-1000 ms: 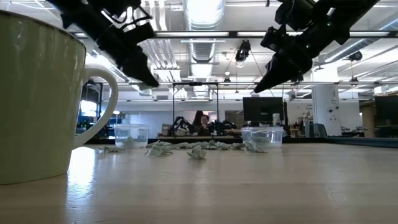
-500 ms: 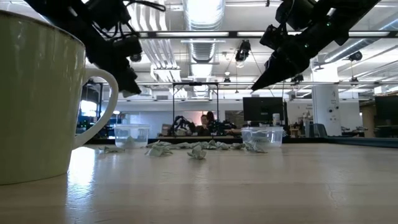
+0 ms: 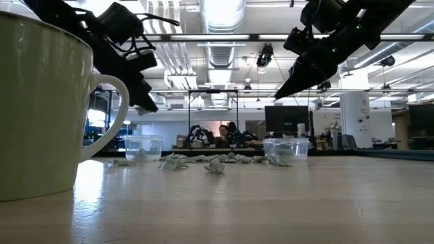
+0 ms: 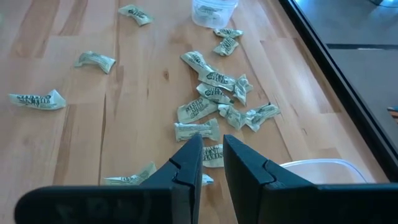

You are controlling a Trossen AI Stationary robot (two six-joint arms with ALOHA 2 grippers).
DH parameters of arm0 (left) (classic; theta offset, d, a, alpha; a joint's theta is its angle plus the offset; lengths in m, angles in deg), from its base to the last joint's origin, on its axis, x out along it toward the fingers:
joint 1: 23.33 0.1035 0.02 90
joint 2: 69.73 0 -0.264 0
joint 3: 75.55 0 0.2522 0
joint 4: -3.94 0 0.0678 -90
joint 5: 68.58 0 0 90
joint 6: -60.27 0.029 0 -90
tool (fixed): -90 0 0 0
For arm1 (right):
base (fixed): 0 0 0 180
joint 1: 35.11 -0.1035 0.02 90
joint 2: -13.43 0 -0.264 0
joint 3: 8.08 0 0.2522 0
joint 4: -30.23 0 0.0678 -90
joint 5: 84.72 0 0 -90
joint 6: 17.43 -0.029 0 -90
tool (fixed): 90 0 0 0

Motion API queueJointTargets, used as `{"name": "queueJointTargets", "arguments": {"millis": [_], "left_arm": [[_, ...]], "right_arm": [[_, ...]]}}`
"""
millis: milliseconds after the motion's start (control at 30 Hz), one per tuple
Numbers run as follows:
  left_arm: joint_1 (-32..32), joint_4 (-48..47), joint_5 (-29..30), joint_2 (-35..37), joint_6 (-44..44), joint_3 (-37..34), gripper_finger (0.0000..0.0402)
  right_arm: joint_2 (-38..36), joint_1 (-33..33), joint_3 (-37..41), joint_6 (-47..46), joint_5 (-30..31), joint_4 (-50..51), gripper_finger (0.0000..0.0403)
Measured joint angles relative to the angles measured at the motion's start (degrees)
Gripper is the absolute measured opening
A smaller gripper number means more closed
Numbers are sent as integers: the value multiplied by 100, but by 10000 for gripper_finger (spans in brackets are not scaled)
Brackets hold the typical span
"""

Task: Pick and place items into bin
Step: Put the green stevia packet into the square transparent bin

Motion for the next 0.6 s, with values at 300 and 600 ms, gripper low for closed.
{"name": "queueJointTargets", "arguments": {"millis": [300,600], "left_arm": [[373,-3,-675,-32,2,-7,0],[445,26,-675,-79,-4,-9,19]], "right_arm": [[0,-2,7,7,0,9,52],[0,-2,11,20,-2,11,52]]}}
